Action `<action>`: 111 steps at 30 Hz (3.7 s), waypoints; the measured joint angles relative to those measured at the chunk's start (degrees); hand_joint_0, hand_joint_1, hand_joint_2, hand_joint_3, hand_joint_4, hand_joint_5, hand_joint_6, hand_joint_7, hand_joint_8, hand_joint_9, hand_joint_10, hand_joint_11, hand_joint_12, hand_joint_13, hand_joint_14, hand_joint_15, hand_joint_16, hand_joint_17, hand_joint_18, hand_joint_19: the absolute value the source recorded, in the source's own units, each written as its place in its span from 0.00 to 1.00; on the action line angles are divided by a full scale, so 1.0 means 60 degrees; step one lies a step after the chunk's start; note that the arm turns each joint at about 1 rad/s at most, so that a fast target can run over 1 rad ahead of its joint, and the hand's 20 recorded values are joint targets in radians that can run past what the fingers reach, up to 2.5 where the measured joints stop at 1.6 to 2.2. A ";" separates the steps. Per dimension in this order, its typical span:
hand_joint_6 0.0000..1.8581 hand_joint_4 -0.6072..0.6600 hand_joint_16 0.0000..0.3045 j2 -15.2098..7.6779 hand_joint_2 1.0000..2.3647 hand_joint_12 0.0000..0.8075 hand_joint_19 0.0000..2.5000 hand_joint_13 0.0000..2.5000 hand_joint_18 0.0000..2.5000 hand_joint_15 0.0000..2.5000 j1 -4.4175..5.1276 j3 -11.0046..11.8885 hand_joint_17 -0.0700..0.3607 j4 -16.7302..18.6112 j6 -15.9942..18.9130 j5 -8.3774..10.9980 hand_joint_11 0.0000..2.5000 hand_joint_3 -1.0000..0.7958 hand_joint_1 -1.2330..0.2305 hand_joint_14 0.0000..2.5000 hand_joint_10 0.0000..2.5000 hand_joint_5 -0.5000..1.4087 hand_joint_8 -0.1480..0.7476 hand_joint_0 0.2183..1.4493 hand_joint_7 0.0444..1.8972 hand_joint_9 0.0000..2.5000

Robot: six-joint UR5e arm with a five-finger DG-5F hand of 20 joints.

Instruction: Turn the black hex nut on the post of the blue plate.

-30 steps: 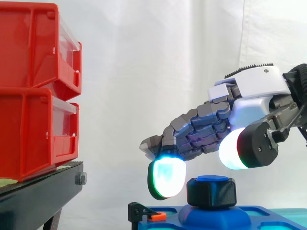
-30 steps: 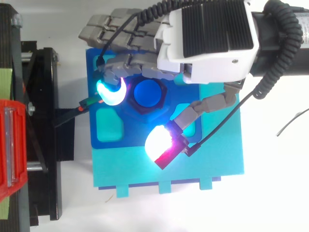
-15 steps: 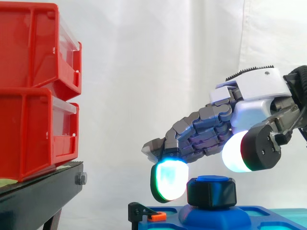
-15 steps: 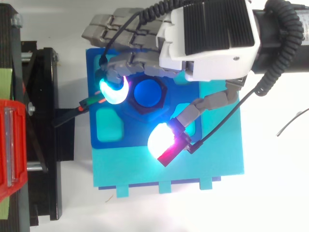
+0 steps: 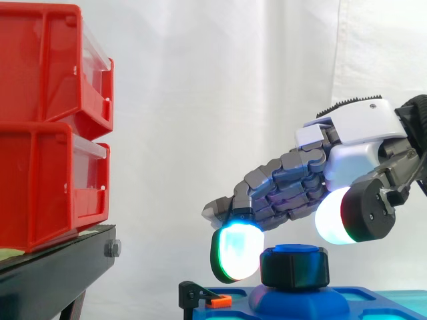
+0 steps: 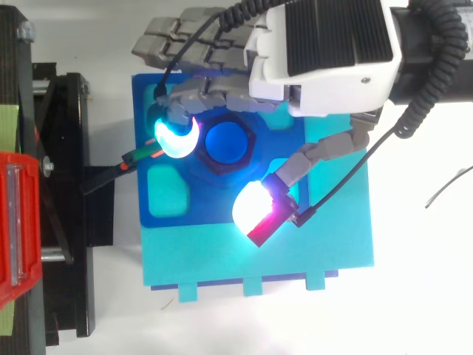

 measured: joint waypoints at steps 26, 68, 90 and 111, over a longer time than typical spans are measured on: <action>0.27 0.66 0.17 0.0001 0.00 0.47 0.00 0.00 0.00 0.00 -0.0282 0.0021 0.44 -0.0045 -0.0046 -0.0401 0.00 0.28 0.49 0.00 0.00 0.13 0.40 0.13 0.49 0.00; 0.27 0.68 0.19 0.0024 0.00 0.49 0.00 0.00 0.00 0.00 -0.0511 0.0436 0.47 -0.1486 -0.0498 -0.0706 0.00 0.28 0.73 0.00 0.00 0.13 0.42 0.11 0.49 0.00; 0.27 0.69 0.19 0.0174 0.00 0.48 0.00 0.01 0.00 0.00 -0.0513 0.0556 0.46 -0.1969 -0.0774 -0.0705 0.00 0.28 0.36 0.00 0.00 0.13 0.41 0.11 0.51 0.00; 0.27 0.68 0.18 0.0178 0.00 0.47 0.00 0.01 0.00 0.00 -0.0511 0.0556 0.45 -0.2375 -0.1092 -0.0693 0.00 0.28 0.33 0.00 0.00 0.13 0.41 0.12 0.51 0.00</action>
